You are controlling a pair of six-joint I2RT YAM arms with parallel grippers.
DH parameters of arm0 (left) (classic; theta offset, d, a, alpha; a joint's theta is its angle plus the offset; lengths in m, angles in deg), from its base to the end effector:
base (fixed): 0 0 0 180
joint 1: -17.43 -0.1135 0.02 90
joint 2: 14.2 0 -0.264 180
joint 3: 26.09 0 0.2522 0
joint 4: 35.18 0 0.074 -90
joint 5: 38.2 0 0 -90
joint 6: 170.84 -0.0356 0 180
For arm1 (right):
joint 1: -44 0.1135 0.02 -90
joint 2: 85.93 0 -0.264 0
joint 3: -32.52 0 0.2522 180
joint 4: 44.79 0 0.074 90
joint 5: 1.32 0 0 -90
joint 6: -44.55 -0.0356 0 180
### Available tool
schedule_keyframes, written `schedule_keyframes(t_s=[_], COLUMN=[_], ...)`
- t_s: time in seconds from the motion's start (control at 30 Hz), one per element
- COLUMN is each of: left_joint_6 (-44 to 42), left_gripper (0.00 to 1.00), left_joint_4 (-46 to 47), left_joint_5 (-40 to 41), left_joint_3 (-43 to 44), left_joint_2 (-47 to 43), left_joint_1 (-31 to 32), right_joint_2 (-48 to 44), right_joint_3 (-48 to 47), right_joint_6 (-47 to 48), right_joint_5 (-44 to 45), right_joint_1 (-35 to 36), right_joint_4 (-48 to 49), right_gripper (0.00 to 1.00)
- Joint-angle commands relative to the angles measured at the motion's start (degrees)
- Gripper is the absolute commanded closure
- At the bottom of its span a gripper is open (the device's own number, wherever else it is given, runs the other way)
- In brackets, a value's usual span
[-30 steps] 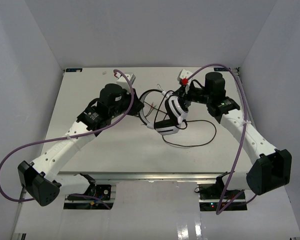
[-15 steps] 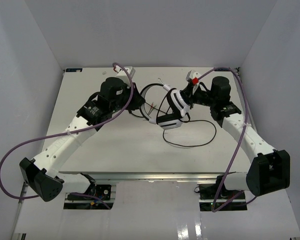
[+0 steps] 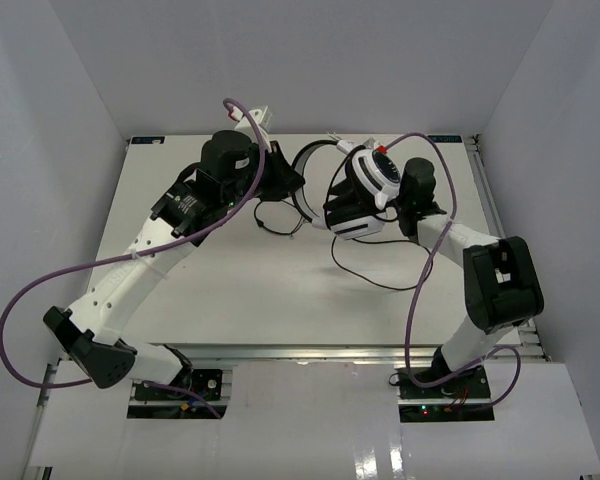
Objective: Wrap the headphones
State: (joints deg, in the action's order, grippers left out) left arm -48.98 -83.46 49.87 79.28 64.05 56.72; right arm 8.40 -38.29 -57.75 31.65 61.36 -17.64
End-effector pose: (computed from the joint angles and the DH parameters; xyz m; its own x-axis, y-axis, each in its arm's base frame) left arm 0.2259 -0.1864 0.4474 -0.5842 -0.2036 -0.7857 0.4107 0.7607 -0.5026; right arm 0.3389 0.1372 0.2820 -0.1458 0.0759 -0.9864 -0.9523 0.2594 0.1607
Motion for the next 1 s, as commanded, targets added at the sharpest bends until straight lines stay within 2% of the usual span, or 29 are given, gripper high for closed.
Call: schedule_keyframes(t_s=[0.0, 0.07, 0.17, 0.27, 0.4, 0.57, 0.6, 0.63, 0.67, 0.73, 0.77, 0.83, 0.97], left_joint_6=[5.0, 5.8, 7.5, 9.1, 9.0, 5.5, 5.0, 4.5, 4.2, 4.6, 4.8, 4.0, 1.1], left_gripper=[1.0, 1.0, 1.0, 1.0, 1.0, 1.0, 1.0, 1.0, 1.0, 1.0, 1.0, 1.0, 1.0], left_joint_4=[2.0, 2.5, 5.1, 7.3, 8.8, 8.8, 8.7, 8.9, 8.9, 8.6, 8.7, 8.6, 9.7], left_joint_5=[5.5, 8.0, 11.1, 14.5, 18.0, 22.6, 23.3, 23.4, 23.5, 22.8, 22.7, 23.8, 25.7], left_joint_3=[5.5, 6.2, 7.0, 8.3, 12.1, 17.8, 18.3, 18.6, 18.7, 18.6, 18.3, 17.7, 13.6], left_joint_2=[-1.8, -2.1, -2.1, -1.3, 0.7, 3.8, 4.3, 4.6, 4.9, 5.5, 6.0, 6.5, 6.8], left_joint_1=[0.2, 0.2, 0.2, 0.1, -0.9, -2.7, -3.7, -4.5, -5.7, -8.0, -9.4, -10.4, -12.4], right_joint_2=[4.9, 8.1, 12.0, 11.5, 9.0, 4.2, 2.0, 0.5, -2.6, -7.6, -10.9, -14.3, -22.3], right_joint_3=[7.5, 12.0, 15.0, 18.1, 20.8, 25.1, 25.5, 25.8, 25.8, 24.2, 21.5, 17.2, 8.9], right_joint_6=[-20.7, -28.9, -37.4, -37.5, -34.5, -29.5, -26.3, -23.4, -16.7, -3.3, 3.6, 22.2, 36.1], right_joint_5=[-9.0, -10.2, -10.7, -10.5, -10.7, -12.7, -12.9, -12.9, -12.3, -9.4, -6.0, -0.1, 14.8], right_joint_1=[0.0, 0.0, 0.4, 1.9, 4.3, 5.4, 5.3, 5.3, 5.3, 5.7, 6.2, 7.8, 9.8], right_joint_4=[34.3, 52.1, 63.6, 63.7, 59.4, 51.7, 48.2, 40.8, 35.6, 15.3, -2.9, -20.5, -43.6], right_gripper=[0.33, 0.31, 0.3, 0.3, 0.33, 0.45, 0.51, 0.54, 0.61, 0.72, 0.75, 0.85, 0.92])
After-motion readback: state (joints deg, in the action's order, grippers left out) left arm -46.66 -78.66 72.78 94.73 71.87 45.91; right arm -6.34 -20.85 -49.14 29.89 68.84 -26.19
